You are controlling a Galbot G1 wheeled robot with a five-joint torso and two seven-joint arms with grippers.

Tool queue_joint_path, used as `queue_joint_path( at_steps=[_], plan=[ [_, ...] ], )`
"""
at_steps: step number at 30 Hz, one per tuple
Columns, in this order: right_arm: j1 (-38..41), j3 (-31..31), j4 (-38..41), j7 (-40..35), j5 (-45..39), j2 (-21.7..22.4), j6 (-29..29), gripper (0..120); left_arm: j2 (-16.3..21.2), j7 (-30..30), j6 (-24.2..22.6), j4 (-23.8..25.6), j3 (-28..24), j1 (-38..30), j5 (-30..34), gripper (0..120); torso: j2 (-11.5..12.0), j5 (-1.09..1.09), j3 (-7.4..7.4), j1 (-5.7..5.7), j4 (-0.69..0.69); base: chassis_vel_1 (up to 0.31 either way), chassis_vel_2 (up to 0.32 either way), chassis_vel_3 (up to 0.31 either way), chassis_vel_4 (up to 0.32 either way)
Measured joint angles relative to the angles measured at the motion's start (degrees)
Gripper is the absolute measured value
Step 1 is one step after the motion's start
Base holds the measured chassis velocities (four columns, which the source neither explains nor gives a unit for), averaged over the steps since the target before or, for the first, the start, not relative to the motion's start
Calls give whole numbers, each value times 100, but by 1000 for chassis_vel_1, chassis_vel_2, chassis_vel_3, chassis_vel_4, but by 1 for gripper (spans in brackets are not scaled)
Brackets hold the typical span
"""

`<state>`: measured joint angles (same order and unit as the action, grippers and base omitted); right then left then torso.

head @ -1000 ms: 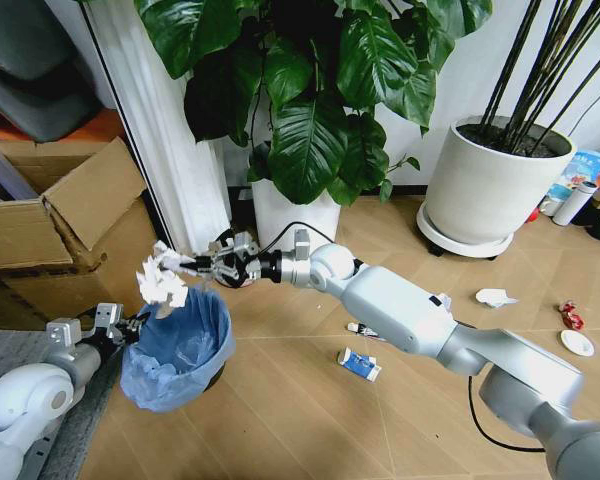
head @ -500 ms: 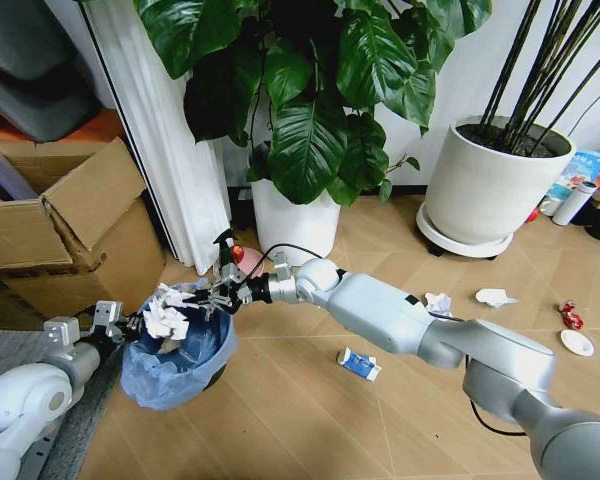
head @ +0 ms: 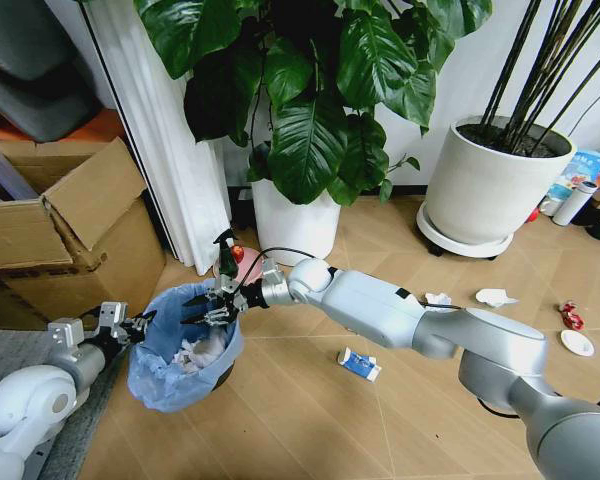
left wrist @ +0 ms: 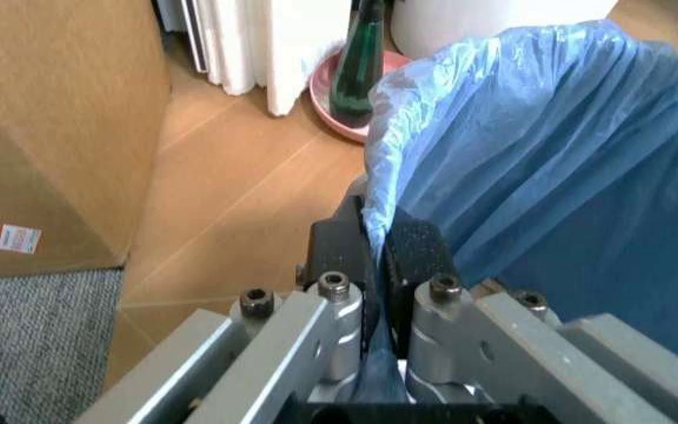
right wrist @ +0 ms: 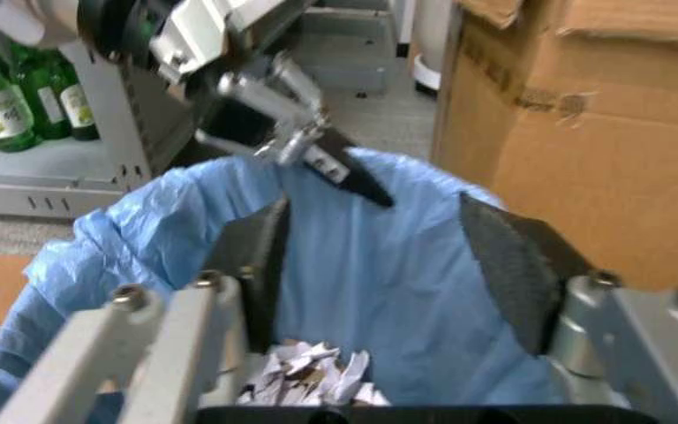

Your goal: Pick up the trash bin and place the garbage on the floor into it.

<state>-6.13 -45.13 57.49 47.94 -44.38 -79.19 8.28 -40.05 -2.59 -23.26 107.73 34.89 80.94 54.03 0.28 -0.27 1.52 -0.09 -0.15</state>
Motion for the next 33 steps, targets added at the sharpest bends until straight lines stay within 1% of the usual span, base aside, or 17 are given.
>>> queue_joint_path(
  at_steps=[4, 5, 7, 9, 10, 11, 13, 14, 17, 18, 19, 21, 22, 24, 25, 29, 33],
  plan=[
    [-52, 329, 243, -25, -58, 225, -1, 76, -11, -15, -2, 0, 33, 23, -3, 0, 0, 0, 0, 1, 0, 0, 0, 0, 0],
    [-52, 329, 243, -25, -58, 225, -1, 76, -11, -15, -2, 0, 33, 23, -3, 0, 0, 0, 0, 1, 0, 0, 0, 0, 0],
    [-152, 605, 372, -50, -81, 318, -3, 85, -10, -38, -8, -1, 46, 18, 3, 0, 0, 0, 0, 0, 0, 0, 0, 0, 0],
    [-396, 989, 505, -505, -110, 454, -16, 95, 0, -67, -16, -11, 175, 48, 23, 0, 0, 0, 0, 0, 0, 0, 0, 0, 0],
    [-396, 989, 505, -505, -110, 454, -16, 95, 0, -67, -16, -11, 175, 48, 23, 0, 0, 0, 0, 0, 0, 0, 0, 0, 0],
    [-540, 1148, 541, -818, -87, 516, -53, 98, 2, -74, -18, -10, 290, 98, 36, 0, 0, 1, 0, 0, 0, 0, 0, 0, 0],
    [-883, 1444, 634, -1371, -28, 741, -184, 100, -10, -84, -32, 14, 500, 178, 68, 0, 0, 1, 0, 1, 2, 0, 0, 0, 0],
    [-883, 1444, 634, -1371, -28, 741, -184, 100, -10, -84, -32, 14, 500, 178, 68, 0, 0, 1, 0, 1, 2, 0, 0, 0, 0],
    [-1586, 1822, 673, -1766, 320, 1305, -338, 100, -26, -95, -47, 38, 605, 205, 86, 0, 0, 2, 0, 1, 2, 0, 0, 0, 0],
    [-1586, 1822, 673, -1766, 320, 1305, -338, 100, -26, -95, -47, 38, 605, 205, 86, 0, 0, 2, 0, 1, 2, 0, 0, 0, 0],
    [-1791, 1950, 693, -1803, 404, 1494, -365, 100, -26, -95, -48, 38, 608, 203, 90, 0, 0, 3, 0, 0, 1, 0, 0, 0, 0],
    [-2346, 2354, 797, -1832, 593, 2000, -445, 100, -30, -87, -48, 36, 628, 200, 95, 0, 0, 1, 0, 1, -6, 0, 0, 0, 0],
    [-2346, 2354, 797, -1832, 593, 2000, -445, 100, -30, -87, -48, 36, 628, 200, 95, 0, 0, 1, 0, 1, -6, 0, 0, 0, 0],
    [-2823, 2774, 863, -1796, 835, 2321, -449, 100, -47, -61, -39, 25, 657, 225, 95, 0, 0, 2, 0, 0, -5, 0, 0, 0, 0],
    [-2823, 2774, 863, -1796, 835, 2321, -449, 100, -47, -61, -39, 25, 657, 225, 95, 0, 0, 2, 0, 0, -5, 0, 0, 0, 0],
    [-3679, 3475, 948, -1474, 1117, 2697, -452, 100, -56, -29, -20, -10, 670, 232, 88, 0, 0, 1, -1, 1, 2, 0, 0, 0, 0],
    [-4047, 3708, 884, -1339, 1252, 2774, -429, 100, -62, -29, -17, -19, 659, 198, 87, 0, 0, 2, 0, 1, 2, 0, 0, 0, 0]
  ],
)
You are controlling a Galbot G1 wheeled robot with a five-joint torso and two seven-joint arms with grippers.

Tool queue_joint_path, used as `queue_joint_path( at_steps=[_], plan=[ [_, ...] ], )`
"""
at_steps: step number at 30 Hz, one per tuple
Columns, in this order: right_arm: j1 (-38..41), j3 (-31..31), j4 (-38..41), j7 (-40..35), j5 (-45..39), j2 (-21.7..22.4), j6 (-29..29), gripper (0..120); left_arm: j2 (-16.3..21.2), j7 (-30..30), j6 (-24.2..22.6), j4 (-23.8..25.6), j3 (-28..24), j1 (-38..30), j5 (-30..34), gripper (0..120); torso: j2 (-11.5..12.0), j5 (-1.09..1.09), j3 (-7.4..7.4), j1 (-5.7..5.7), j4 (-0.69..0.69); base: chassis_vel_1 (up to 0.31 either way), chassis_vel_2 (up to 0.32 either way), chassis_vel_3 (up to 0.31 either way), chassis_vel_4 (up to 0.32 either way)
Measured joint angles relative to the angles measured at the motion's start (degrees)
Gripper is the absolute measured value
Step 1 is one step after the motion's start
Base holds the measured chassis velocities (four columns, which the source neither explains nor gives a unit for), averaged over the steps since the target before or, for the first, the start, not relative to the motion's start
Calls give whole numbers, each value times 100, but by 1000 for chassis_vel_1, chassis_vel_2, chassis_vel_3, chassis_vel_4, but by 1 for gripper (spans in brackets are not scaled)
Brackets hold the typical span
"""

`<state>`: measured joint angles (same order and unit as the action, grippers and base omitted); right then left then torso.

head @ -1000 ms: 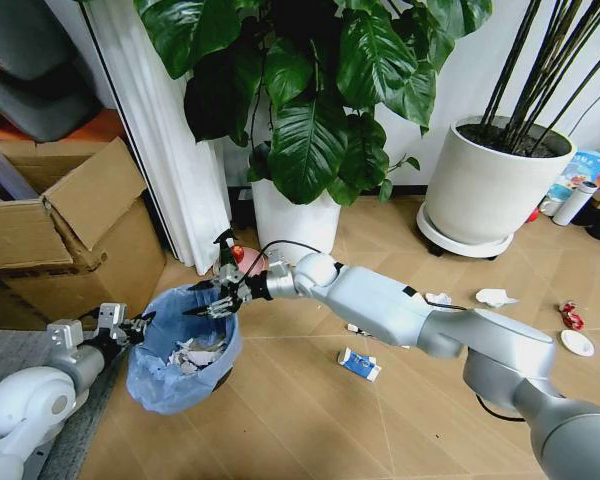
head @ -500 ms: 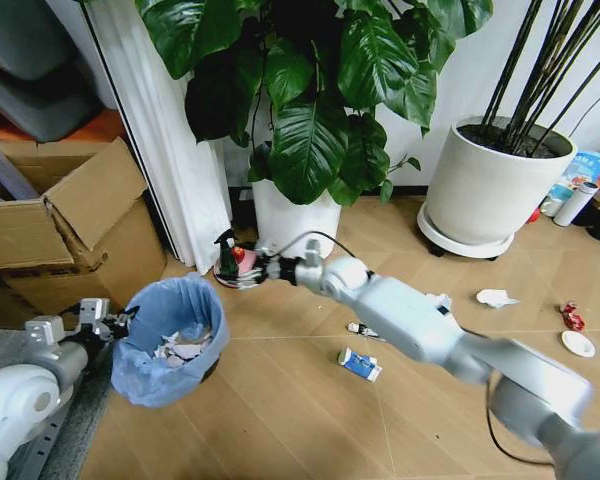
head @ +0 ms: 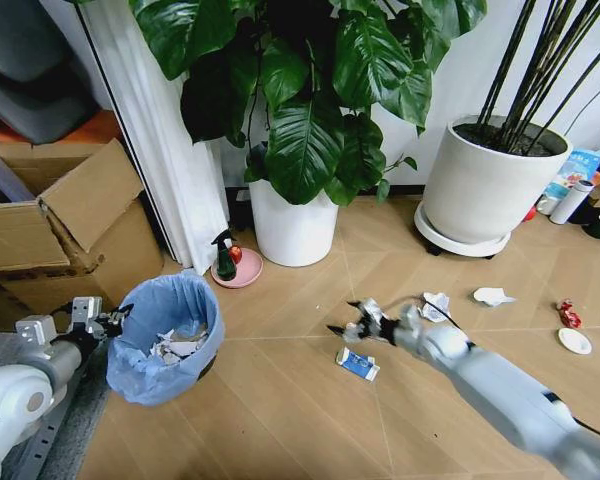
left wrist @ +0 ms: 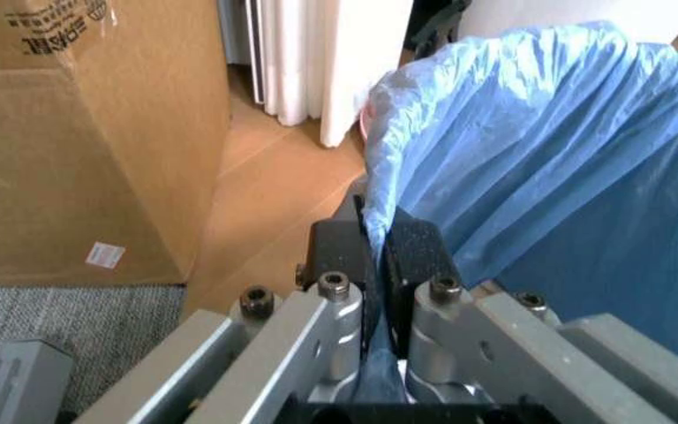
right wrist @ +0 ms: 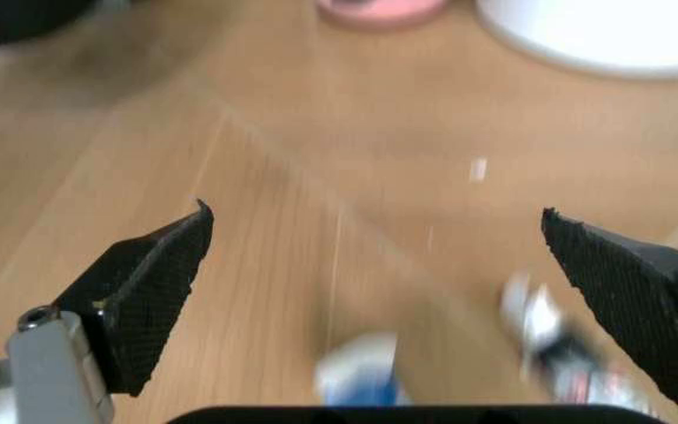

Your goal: Pick up the trash bin and place the garbage on the floor into it.

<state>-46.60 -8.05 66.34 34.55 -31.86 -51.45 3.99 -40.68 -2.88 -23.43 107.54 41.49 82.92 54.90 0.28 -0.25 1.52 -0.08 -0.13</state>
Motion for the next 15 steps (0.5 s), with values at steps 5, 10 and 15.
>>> queue_joint_path(
  at_steps=[5, 10, 15],
  plan=[
    [-330, 243, -251, 109, 250, -9, 52, 100, -13, -4, 2, -12, -51, -49, -1, 0, 0, -1, 0, 0, -2, 0, 0, 0, 0],
    [-337, 296, -563, 85, 456, -148, 30, 100, -45, -12, 3, -11, -69, -45, -21, 0, 0, -1, 0, 0, 0, 0, 0, 0, 0],
    [-226, 221, -683, 35, 519, -223, -22, 96, -58, -14, 3, -6, -72, -35, -32, 0, 0, -1, 1, 0, 0, 0, 0, 0, 0]
  ],
)
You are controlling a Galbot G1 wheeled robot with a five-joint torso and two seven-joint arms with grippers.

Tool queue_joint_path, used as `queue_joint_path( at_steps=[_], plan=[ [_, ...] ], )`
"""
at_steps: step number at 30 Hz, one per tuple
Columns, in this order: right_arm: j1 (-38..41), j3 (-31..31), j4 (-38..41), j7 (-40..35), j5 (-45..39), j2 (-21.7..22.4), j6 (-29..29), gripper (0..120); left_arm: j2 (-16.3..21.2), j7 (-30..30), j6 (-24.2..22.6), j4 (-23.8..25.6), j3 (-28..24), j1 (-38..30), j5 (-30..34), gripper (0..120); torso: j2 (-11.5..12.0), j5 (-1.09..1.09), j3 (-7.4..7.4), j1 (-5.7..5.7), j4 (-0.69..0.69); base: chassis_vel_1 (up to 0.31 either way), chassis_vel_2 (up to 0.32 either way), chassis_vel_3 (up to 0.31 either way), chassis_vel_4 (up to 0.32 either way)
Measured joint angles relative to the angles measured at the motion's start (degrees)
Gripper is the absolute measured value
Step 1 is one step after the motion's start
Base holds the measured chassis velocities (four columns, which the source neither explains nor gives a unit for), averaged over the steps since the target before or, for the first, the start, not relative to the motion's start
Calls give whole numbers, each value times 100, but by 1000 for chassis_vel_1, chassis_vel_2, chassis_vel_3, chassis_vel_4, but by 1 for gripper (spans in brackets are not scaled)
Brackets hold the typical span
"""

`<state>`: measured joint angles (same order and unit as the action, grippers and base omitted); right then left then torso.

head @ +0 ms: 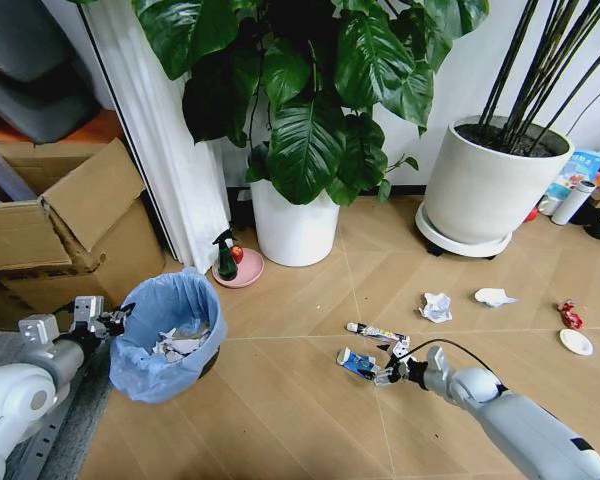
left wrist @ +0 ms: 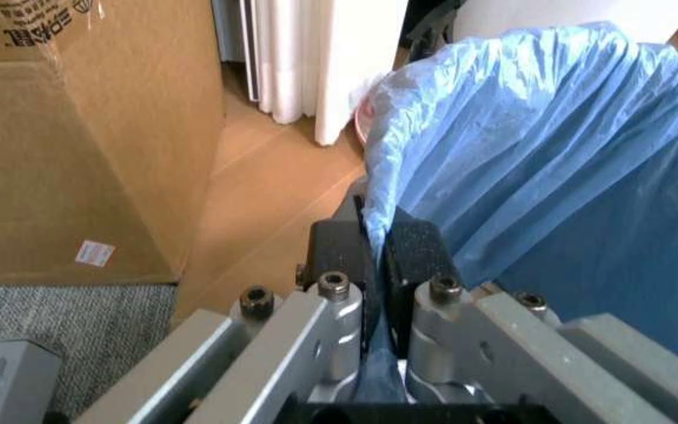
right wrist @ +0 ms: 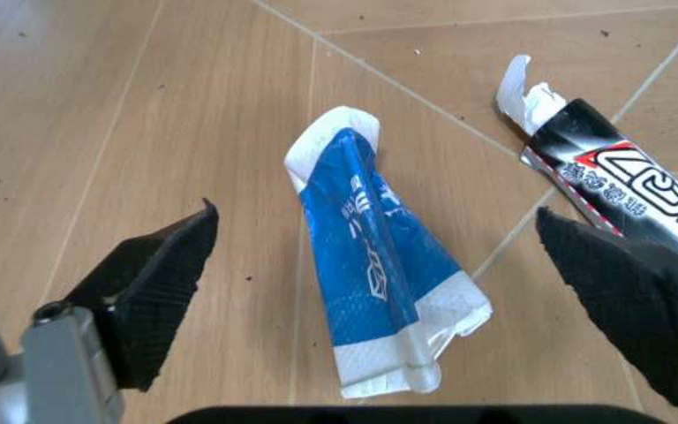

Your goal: Pick up the trash bin and place the garbage on the floor into it.

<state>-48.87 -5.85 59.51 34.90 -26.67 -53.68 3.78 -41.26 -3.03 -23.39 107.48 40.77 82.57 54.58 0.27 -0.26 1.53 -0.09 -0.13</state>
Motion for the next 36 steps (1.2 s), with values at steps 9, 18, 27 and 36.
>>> queue_joint_path(
  at_steps=[9, 18, 27, 36],
  plan=[
    [518, -396, -630, -30, 103, -316, -72, 96, -21, 2, 6, -15, 73, 1, 8, 0, 0, -2, 0, -1, -2, 0, 0, 0, 0],
    [897, -624, -1196, 138, 126, -656, -129, 67, 5, 7, 7, -16, 187, 37, 61, 0, 0, -1, 0, -1, 0, 0, 0, 0, 0],
    [1003, -791, -1374, 235, 146, -714, -184, 34, 20, 10, 7, -32, 218, 37, 90, 0, 0, -1, 0, -1, -2, 0, 0, 0, 0],
    [1027, -764, -1472, 281, 240, -697, -202, 2, -28, 5, 0, -28, 168, 16, 78, 0, 0, -1, 0, -1, -1, 0, 0, 0, 0]
  ],
)
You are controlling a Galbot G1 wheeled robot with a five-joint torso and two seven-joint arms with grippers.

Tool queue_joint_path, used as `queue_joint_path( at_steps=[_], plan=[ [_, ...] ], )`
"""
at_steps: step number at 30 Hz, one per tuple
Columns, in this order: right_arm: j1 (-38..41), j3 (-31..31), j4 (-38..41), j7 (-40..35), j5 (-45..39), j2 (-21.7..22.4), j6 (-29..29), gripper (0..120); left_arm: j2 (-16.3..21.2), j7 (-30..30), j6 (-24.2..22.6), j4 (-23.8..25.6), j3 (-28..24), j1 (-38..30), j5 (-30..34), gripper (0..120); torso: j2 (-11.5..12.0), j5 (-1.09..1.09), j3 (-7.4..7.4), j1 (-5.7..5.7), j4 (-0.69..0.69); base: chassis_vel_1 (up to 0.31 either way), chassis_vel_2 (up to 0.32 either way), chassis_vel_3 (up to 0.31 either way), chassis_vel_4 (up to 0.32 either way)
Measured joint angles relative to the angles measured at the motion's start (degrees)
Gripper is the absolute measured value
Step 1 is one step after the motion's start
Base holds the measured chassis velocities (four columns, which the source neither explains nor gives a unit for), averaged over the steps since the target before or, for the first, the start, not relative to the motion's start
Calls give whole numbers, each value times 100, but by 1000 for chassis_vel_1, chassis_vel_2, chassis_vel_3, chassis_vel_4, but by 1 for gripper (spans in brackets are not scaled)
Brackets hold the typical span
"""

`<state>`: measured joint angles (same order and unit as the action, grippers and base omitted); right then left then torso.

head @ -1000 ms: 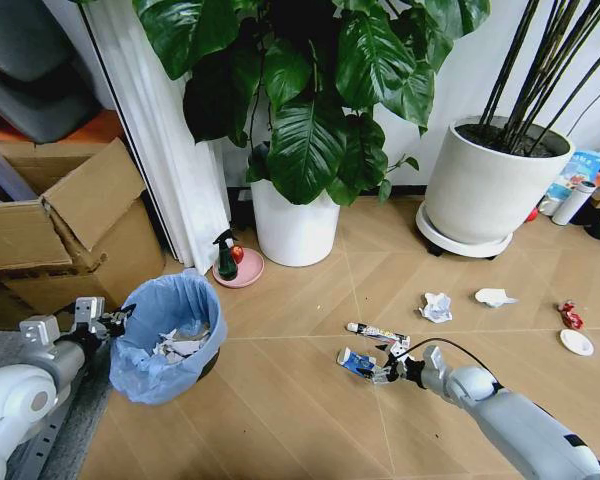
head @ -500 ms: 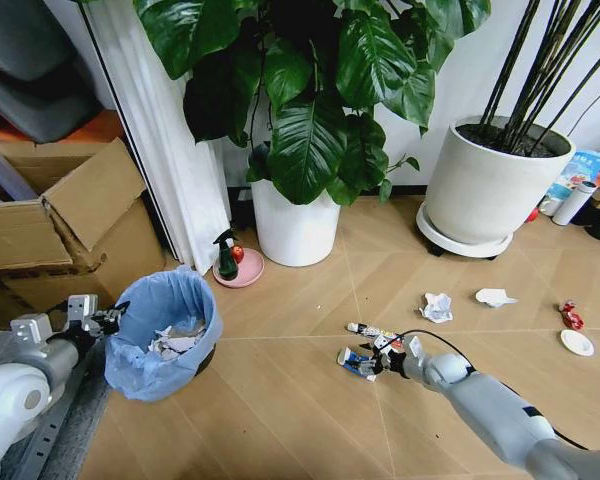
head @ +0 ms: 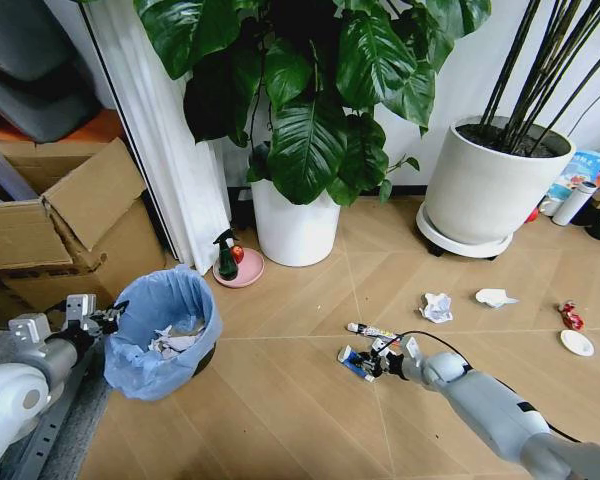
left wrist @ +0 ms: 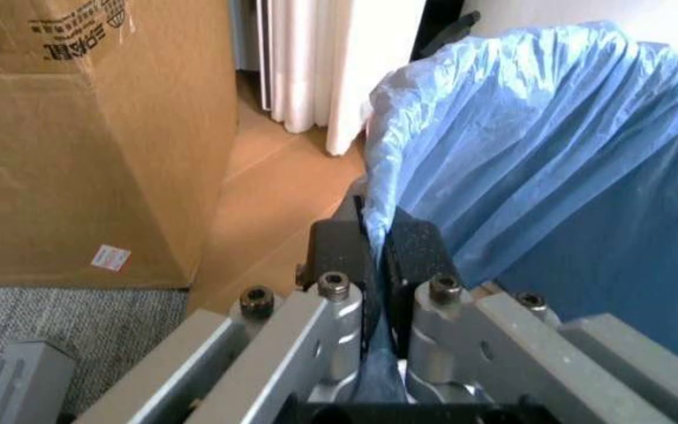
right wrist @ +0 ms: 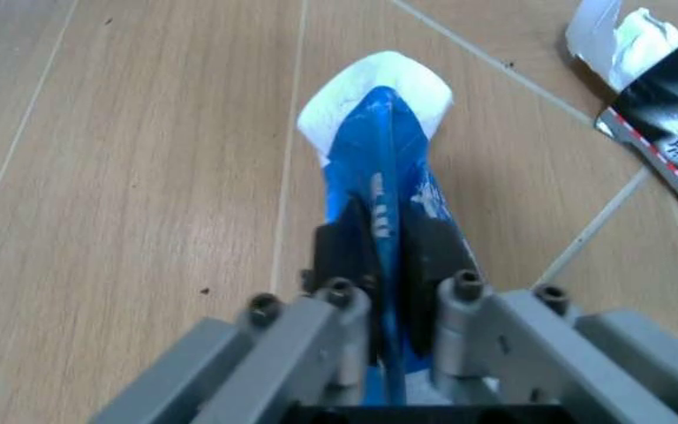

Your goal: Pick up the trash bin and place the garbage on the floor into it.

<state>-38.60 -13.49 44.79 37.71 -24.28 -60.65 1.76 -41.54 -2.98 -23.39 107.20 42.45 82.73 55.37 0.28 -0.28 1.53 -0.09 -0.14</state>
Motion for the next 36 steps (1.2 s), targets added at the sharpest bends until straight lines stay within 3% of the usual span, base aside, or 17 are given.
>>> queue_joint_path(
  at_steps=[10, 17, 23, 29, 32, 34, 36],
  plan=[
    [-72, 94, -5, 122, 13, -1, 47, 0, -32, -13, -5, 16, -82, -1, -22, 0, 0, 0, 0, 0, 0, 0, 0, 0, 0],
    [123, 319, 774, 429, -599, 184, 344, 0, 2, -50, -5, 51, -286, 13, -80, 0, 0, 0, 0, 0, 0, 0, 0, 0, 0],
    [575, 54, 1669, 495, -1240, 196, 530, 0, 118, -67, 6, 107, -433, 30, -131, 0, 0, -1, 0, 0, -1, 0, 0, 0, 0],
    [1603, -868, 2233, 694, -2425, -391, 1052, 0, 228, -80, 44, 102, -588, -45, -134, 0, 0, -1, 0, 0, 0, 0, 0, 0, 0],
    [1899, -1119, 2248, 747, -2593, -743, 1135, 0, 222, -80, 59, 88, -652, -74, -135, 0, 0, -3, 0, 0, 3, 0, 0, 0, 0],
    [2276, -1487, 2143, 765, -2780, -1261, 1160, 0, 196, -85, 67, 66, -724, -109, -142, 0, 0, -2, 1, -1, 4, 0, 0, 0, 0],
    [2375, -1588, 2092, 767, -2813, -1406, 1160, 0, 192, -85, 67, 59, -740, -119, -144, 0, 0, -2, 0, 0, 6, 0, 0, 0, 0]
  ],
)
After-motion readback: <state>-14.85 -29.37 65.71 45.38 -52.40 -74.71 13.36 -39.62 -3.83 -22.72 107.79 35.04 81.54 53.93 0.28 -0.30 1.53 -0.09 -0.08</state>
